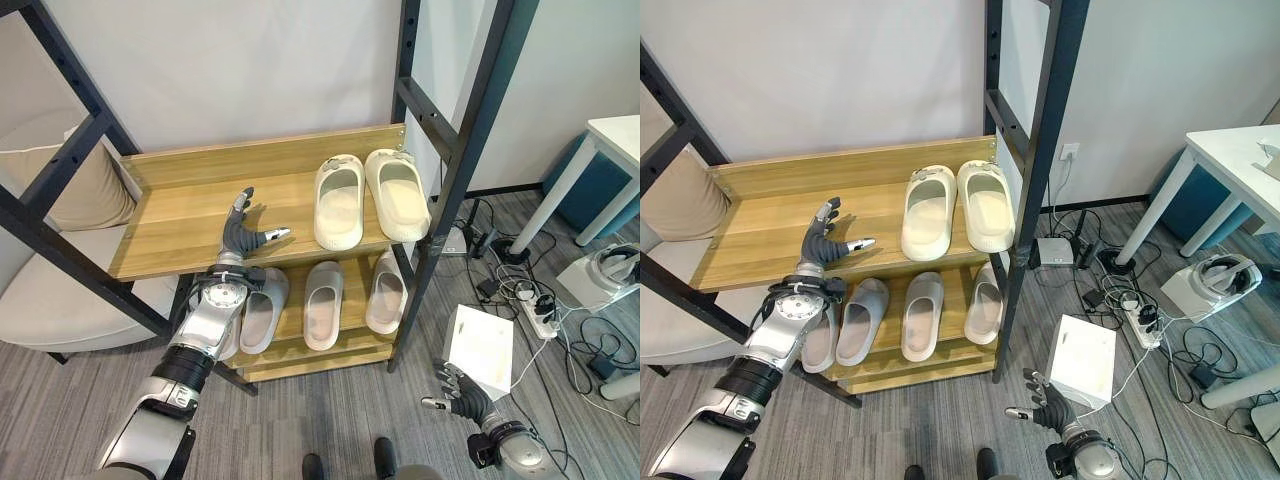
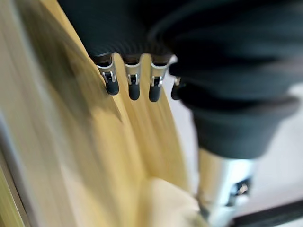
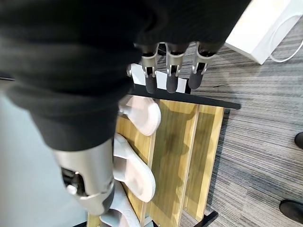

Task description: Arrange the slippers neatly on the shoe rack.

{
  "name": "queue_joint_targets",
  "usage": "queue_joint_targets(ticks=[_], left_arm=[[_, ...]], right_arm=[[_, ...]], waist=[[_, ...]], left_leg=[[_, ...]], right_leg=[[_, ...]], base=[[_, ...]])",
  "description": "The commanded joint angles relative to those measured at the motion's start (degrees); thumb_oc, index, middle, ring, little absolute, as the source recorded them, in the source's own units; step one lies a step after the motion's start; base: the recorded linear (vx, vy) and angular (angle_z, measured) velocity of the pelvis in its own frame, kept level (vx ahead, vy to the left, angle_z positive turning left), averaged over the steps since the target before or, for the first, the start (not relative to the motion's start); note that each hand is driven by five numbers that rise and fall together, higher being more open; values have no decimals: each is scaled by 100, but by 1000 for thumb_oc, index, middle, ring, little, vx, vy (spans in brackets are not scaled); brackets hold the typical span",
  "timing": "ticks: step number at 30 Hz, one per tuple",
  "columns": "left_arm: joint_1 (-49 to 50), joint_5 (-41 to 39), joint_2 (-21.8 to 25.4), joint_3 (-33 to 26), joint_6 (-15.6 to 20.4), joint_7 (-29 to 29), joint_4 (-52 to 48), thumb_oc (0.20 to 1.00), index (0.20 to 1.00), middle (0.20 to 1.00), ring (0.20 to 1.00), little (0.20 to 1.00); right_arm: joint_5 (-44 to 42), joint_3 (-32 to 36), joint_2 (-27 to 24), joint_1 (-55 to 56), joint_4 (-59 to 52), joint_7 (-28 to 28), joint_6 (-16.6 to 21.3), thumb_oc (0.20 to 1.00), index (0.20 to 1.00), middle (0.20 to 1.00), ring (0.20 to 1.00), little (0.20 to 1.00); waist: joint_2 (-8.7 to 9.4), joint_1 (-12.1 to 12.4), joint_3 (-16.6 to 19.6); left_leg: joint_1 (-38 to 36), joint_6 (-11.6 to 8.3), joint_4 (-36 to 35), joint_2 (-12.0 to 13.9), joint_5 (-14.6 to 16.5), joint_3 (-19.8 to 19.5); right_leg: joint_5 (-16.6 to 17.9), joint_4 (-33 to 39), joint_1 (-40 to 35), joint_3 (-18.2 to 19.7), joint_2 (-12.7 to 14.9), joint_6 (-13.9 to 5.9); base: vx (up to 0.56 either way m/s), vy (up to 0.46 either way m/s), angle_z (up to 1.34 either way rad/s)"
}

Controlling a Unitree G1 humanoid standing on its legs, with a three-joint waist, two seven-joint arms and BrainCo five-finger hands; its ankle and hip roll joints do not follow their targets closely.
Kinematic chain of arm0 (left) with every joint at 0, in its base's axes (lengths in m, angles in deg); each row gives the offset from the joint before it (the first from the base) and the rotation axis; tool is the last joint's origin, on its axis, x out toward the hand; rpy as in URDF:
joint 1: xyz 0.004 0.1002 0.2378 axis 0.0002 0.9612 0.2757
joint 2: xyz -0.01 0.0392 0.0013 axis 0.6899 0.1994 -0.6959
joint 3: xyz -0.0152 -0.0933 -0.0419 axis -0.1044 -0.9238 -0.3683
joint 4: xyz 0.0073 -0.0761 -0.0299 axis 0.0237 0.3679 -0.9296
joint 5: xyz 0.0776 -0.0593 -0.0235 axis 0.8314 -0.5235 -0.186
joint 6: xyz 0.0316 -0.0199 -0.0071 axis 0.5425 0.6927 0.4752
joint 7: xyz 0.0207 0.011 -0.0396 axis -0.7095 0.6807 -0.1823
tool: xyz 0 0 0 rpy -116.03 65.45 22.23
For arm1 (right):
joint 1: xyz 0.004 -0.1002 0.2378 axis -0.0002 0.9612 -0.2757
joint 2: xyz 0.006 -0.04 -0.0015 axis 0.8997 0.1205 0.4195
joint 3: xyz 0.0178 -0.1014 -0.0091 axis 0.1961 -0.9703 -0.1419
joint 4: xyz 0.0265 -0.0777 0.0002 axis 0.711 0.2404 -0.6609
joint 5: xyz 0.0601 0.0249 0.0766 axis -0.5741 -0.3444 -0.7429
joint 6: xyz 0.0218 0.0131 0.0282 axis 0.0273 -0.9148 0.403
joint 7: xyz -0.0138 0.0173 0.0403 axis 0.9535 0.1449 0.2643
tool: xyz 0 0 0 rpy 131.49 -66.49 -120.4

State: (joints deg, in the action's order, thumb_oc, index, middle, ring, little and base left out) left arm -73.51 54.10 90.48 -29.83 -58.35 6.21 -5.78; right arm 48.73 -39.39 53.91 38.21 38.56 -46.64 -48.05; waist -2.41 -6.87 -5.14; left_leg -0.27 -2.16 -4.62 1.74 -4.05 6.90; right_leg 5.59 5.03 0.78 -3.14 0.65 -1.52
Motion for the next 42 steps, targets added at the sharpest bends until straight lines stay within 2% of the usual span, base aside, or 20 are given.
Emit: queue_joint_targets(ticks=[1,4,8,10,11,13,14,16,17,19,21,24,26,29,32,36,38,39,41,42], left_arm=[[-926,-1958,-37,164,206,-668,583,1000,1000,1000,1000,1000],[-902,-3420,-292,449,26,-963,417,1000,1000,1000,1000,1000],[-1147,-3045,-622,411,144,-666,594,1000,1000,1000,1000,1000],[-1272,-1457,-520,234,265,-95,460,1000,1000,1000,1000,1000],[-1156,-142,-487,-36,434,507,177,1000,1000,1000,1000,1000],[-890,926,-539,-432,716,1119,-740,1000,1000,1000,1000,1000],[-570,1281,-485,-618,911,1075,-1399,1000,1000,1000,1000,1000],[196,558,-219,-547,1317,-88,-2777,1000,1000,1000,1000,1000],[438,-118,-107,-171,1258,-960,-3221,1000,1000,1000,1000,1000],[595,-487,146,207,1140,-1561,-3562,1000,1000,1000,1000,1000],[473,-475,997,755,980,-2319,-4080,1000,1000,1000,1000,1000],[682,-617,1560,1286,873,-2661,-4153,1000,1000,1000,1000,1000],[768,-233,2007,1708,760,-2930,-4012,1000,1000,1000,1000,1000],[1316,204,2631,1800,729,-3048,-3709,1000,1000,1000,1000,1000],[1674,466,2689,1825,732,-3138,-3373,1000,1000,1000,1000,1000],[2663,1018,2038,1579,645,-2964,-1954,1000,1000,1000,1000,1000],[3207,1197,1287,1152,455,-2633,-883,1000,1000,1000,1000,1000],[3472,945,649,782,376,-2395,-212,1000,1000,1000,1000,1000],[3660,515,-92,366,203,-2120,646,1000,1000,1000,1000,1000],[3681,444,-207,254,171,-2052,776,1000,1000,1000,1000,1000]], right_arm=[[74,-42,-198,72,-384,-28,108,1000,1000,1000,1000,1000],[103,-249,-386,121,-537,-147,39,1000,1000,1000,1000,1000],[154,-359,-407,133,-484,-192,10,1000,1000,1000,1000,1000],[191,-340,-323,93,-392,-136,41,1000,1000,1000,1000,1000],[206,-314,-221,24,-327,-90,111,1000,1000,1000,1000,1000],[161,-343,-151,-40,-296,-13,236,1000,1000,1000,1000,1000],[98,-297,-159,-63,-298,-5,302,1000,1000,1000,1000,1000],[-33,-115,-104,8,-295,-104,340,1000,1000,1000,1000,1000],[-13,-81,-68,-15,-242,-145,339,1000,1000,1000,1000,1000],[8,-65,-65,-5,-275,-196,359,1000,1000,1000,1000,1000],[35,-51,-149,10,-299,-293,387,1000,1000,1000,1000,1000],[102,-197,-183,-23,-241,-307,470,1000,1000,1000,1000,1000],[100,-208,-279,-32,-271,-360,487,1000,1000,1000,1000,1000],[22,-291,-347,-63,-207,-413,524,1000,1000,1000,1000,1000],[-58,-342,-393,-84,-188,-460,524,1000,1000,1000,1000,1000],[-259,-361,-388,-97,-184,-500,512,1000,1000,1000,1000,1000],[-283,-288,-316,-101,-113,-444,467,1000,1000,1000,1000,1000],[-288,-230,-261,-96,-65,-398,425,1000,1000,1000,1000,1000],[-268,-160,-207,-88,1,-307,383,1000,1000,1000,1000,1000],[-264,-136,-194,-87,12,-292,363,1000,1000,1000,1000,1000]], waist=[[96,-108,197],[79,-201,241],[89,-239,260],[116,-198,250],[156,-142,218],[205,-115,190],[234,-86,179],[250,11,198],[242,58,208],[235,94,214],[213,124,221],[195,161,217],[173,168,215],[162,226,194],[173,238,206],[175,288,236],[197,345,244],[215,378,253],[218,409,248],[224,418,247]], left_leg=[[-52,-246,-38,201,29,-131],[-90,-261,-38,216,45,-67],[-115,-258,-38,214,59,-69],[-102,-247,-38,197,51,-97],[-87,-241,-38,191,43,-125],[-80,-252,-38,198,54,-149],[-71,-259,-38,205,63,-148],[-70,-255,-38,211,89,-163],[-70,-242,-38,203,92,-193],[-72,-231,-38,196,99,-207],[-88,-232,-38,184,116,-223],[-91,-236,-38,179,111,-238],[-108,-235,-38,180,119,-228],[-135,-229,-38,173,121,-246],[-155,-228,-38,175,128,-249],[-201,-206,-38,174,144,-247],[-204,-187,-38,166,134,-265],[-193,-174,-38,163,119,-277],[-176,-159,-38,161,98,-309],[-174,-154,-38,159,93,-315]], right_leg=[[-192,-3,-143,53,223,-522],[-187,-3,-141,135,202,-533],[-200,-3,-159,138,205,-529],[-209,-3,-171,92,215,-515],[-226,-3,-170,68,215,-501],[-248,-3,-174,44,212,-492],[-250,-3,-171,45,210,-493],[-249,-3,-189,22,229,-500],[-246,-3,-198,8,237,-498],[-246,-3,-208,-14,245,-503],[-255,-3,-232,-33,247,-518],[-254,-3,-234,-55,251,-529],[-259,-3,-240,-56,254,-538],[-259,-3,-261,-51,255,-545],[-265,-3,-278,-56,260,-546],[-274,-6,-302,-51,274,-542],[-261,-11,-299,-50,281,-531],[-254,-10,-298,-69,289,-524],[-253,-9,-300,-99,291,-512],[-251,-11,-300,-99,291,-507]], base=[[18,21,-6],[21,7,-16],[7,-1,-6],[0,0,0],[-21,-12,-3],[0,0,0],[0,0,0],[13,8,2],[17,8,6],[5,5,16],[11,11,26],[2,10,-1],[0,0,0],[-5,17,-4],[-1,4,-1],[0,0,0],[-16,21,5],[-24,7,8],[-32,2,4],[-27,0,4]])
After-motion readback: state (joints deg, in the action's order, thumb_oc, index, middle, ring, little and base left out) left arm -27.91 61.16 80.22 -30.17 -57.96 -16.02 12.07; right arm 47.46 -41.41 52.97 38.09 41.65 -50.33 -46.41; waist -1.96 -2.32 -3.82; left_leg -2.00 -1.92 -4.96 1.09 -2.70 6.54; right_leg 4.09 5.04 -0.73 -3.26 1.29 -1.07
